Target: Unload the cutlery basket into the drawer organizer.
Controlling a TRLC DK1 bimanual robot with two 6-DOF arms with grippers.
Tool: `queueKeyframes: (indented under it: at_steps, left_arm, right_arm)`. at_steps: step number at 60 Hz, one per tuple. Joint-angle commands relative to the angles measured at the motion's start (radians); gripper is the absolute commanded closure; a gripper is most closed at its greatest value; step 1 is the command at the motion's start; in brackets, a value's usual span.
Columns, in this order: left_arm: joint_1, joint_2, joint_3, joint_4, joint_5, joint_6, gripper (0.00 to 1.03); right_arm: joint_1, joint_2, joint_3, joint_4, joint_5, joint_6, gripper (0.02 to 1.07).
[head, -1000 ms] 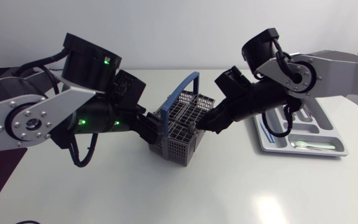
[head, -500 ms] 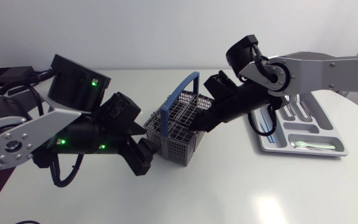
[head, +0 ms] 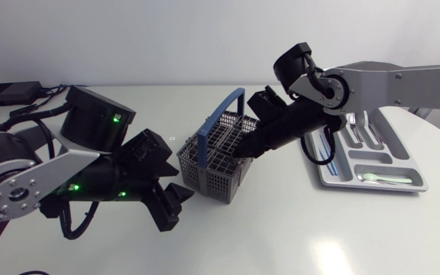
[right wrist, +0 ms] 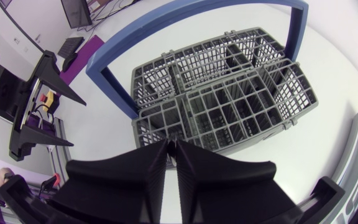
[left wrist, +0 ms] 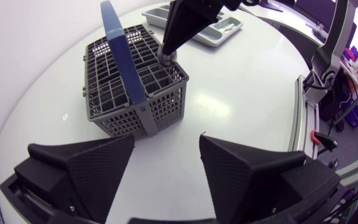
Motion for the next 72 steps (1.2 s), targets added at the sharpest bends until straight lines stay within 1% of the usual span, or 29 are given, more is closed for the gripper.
queueKeyframes:
  at_steps: [1,13,18,26,30,35,44,61,72]
  left_arm:
    - [0.006,-0.005,-0.028,0.020,0.010,0.026,0.18]
    - [0.019,-0.005,-0.062,0.050,0.010,0.035,0.17]
    - [0.029,0.003,-0.074,0.090,0.010,0.031,0.17]
    - [0.035,0.023,-0.073,0.121,-0.019,0.028,0.17]
    - [0.035,0.026,-0.073,0.132,-0.034,0.026,0.14]
    - [0.033,0.036,-0.067,0.136,-0.037,0.025,0.14]
    - [0.026,0.056,-0.055,0.141,-0.060,0.015,0.14]
    - [0.021,0.069,-0.035,0.138,-0.065,0.009,0.13]
    - [0.018,0.069,-0.033,0.135,-0.066,0.008,0.12]
  right_arm:
    - [0.006,0.002,0.021,-0.020,0.009,0.015,1.01]
    - [0.006,-0.053,0.030,-0.051,0.002,0.013,1.01]
    - [0.006,-0.079,0.039,-0.069,0.002,0.013,1.01]
    - [0.006,-0.107,0.047,-0.087,0.005,0.015,1.01]
    - [0.006,-0.116,0.047,-0.093,0.005,0.015,1.01]
    - [0.003,-0.119,0.043,-0.093,0.005,0.016,1.01]
    - [-0.007,-0.103,0.007,-0.080,0.019,-0.010,1.01]
    - [-0.037,-0.087,-0.057,-0.021,0.034,-0.042,1.01]
    - [-0.044,-0.093,-0.071,-0.012,0.045,-0.045,1.01]
